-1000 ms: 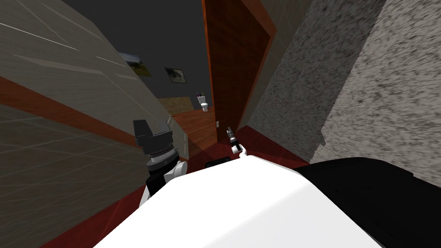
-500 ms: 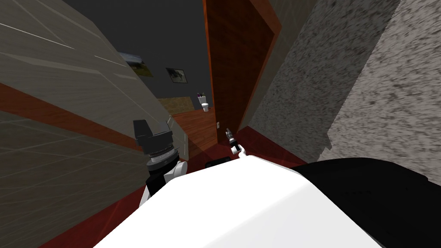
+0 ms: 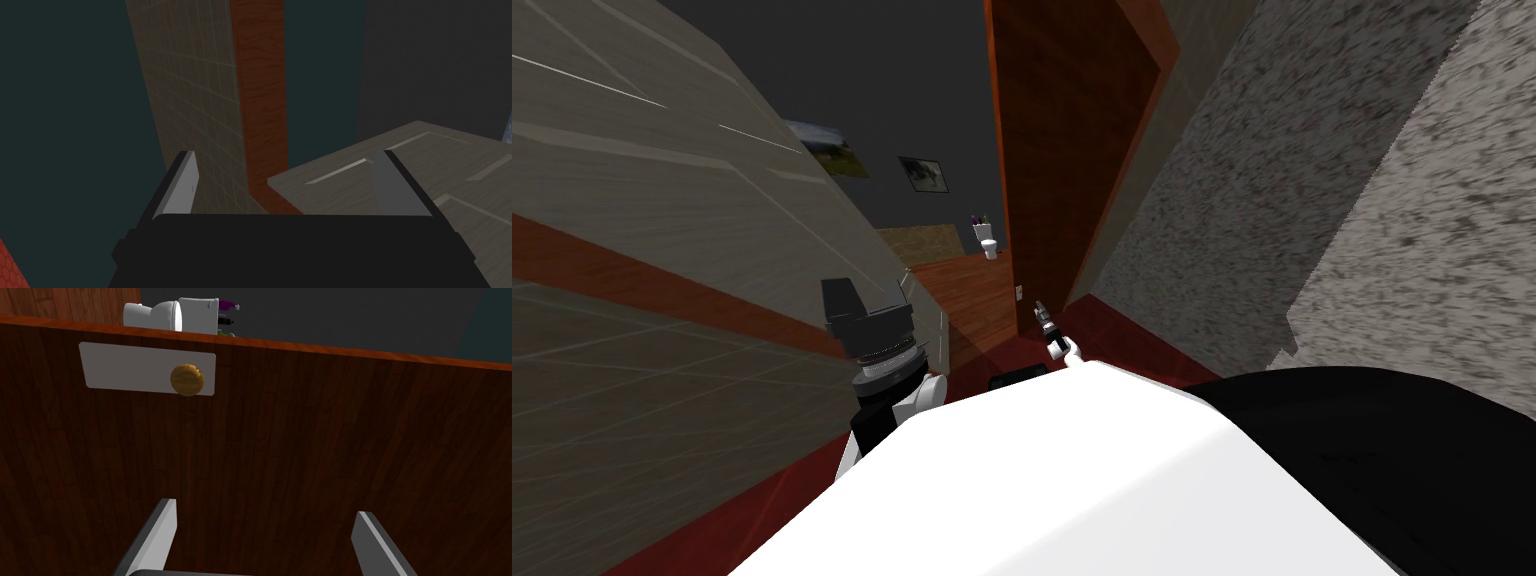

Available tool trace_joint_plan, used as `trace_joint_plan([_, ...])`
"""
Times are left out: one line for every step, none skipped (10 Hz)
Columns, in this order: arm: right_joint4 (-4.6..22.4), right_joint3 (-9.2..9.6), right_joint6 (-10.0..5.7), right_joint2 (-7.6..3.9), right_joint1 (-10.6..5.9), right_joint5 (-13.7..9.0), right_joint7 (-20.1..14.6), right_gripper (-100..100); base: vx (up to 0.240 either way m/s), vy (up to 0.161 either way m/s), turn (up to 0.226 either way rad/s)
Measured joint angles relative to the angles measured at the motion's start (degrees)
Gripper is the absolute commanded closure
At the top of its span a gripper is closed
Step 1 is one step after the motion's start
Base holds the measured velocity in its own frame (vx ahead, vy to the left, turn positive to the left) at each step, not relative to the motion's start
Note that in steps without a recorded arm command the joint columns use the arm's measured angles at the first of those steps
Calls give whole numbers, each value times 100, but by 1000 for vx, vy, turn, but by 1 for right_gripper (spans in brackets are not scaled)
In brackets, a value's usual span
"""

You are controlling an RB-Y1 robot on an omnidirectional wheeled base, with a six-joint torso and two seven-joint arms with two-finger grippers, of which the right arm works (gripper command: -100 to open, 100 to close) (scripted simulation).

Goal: Push the door open

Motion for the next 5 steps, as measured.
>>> trace_joint_plan([141, 7, -35, -10, -52, 22, -28, -100, 65, -24, 35])
trace_joint_plan([282, 18, -72, -11, -118, 53, -61, -100, 57, -15, 14])
trace_joint_plan([408, 19, -110, 5, -155, 67, -64, -100, 52, -16, 18])
trace_joint_plan([630, 14, -174, 7, -247, 84, -73, -100, 70, -29, 37])
trace_joint_plan([758, 29, -199, -2, -292, 115, -110, -100, 84, -30, 35])
